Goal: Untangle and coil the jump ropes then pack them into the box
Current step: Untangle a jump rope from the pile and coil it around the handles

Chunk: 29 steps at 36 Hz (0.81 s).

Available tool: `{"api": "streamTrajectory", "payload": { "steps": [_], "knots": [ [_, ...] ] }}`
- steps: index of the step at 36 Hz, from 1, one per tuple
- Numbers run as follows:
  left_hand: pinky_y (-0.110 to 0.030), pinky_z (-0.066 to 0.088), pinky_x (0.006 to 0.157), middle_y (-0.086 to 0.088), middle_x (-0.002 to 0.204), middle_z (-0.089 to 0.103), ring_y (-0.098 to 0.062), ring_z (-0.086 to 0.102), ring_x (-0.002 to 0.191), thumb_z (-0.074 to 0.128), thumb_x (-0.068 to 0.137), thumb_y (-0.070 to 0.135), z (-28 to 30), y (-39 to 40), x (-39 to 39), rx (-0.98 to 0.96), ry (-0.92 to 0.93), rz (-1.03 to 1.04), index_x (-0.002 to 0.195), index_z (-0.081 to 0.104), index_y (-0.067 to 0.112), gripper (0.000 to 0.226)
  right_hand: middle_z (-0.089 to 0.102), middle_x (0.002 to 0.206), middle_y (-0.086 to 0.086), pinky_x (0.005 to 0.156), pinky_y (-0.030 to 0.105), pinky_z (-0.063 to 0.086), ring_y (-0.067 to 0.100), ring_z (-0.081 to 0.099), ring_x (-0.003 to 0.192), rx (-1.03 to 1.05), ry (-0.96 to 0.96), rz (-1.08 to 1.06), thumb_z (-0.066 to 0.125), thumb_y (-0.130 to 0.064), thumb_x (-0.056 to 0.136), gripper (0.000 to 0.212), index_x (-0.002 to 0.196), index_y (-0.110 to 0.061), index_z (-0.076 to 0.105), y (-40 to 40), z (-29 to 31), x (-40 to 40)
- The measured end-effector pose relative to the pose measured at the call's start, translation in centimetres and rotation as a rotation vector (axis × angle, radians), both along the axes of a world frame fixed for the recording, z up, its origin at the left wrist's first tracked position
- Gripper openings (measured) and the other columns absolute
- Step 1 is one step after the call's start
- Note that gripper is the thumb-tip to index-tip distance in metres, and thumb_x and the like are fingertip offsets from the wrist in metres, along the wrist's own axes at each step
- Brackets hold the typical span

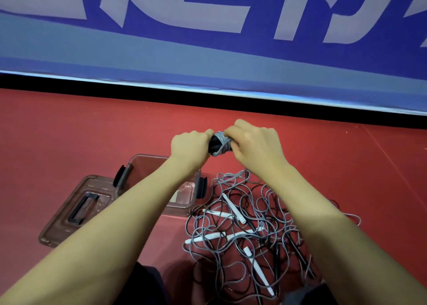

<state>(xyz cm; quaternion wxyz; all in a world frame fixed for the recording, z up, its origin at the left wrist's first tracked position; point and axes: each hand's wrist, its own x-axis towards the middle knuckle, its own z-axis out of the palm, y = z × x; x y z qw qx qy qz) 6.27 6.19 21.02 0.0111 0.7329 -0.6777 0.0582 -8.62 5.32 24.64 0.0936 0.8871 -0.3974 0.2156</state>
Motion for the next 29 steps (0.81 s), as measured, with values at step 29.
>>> {"api": "streamTrajectory", "payload": {
  "steps": [29],
  "knots": [
    [-0.029, 0.020, 0.056, -0.002, 0.058, 0.043, -0.022, 0.035, 0.068, 0.049, 0.073, 0.015, -0.4, -0.3, 0.0, -0.564, -0.039, -0.618, 0.059, 0.046, 0.013, 0.015, 0.059, 0.073, -0.006, 0.064, 0.029, 0.039, 0.022, 0.055, 0.075, 0.622, -0.260, -0.282, 0.070, -0.037, 0.076, 0.026, 0.067, -0.022, 0.051, -2.0, 0.4, -2.0]
  ]
}}
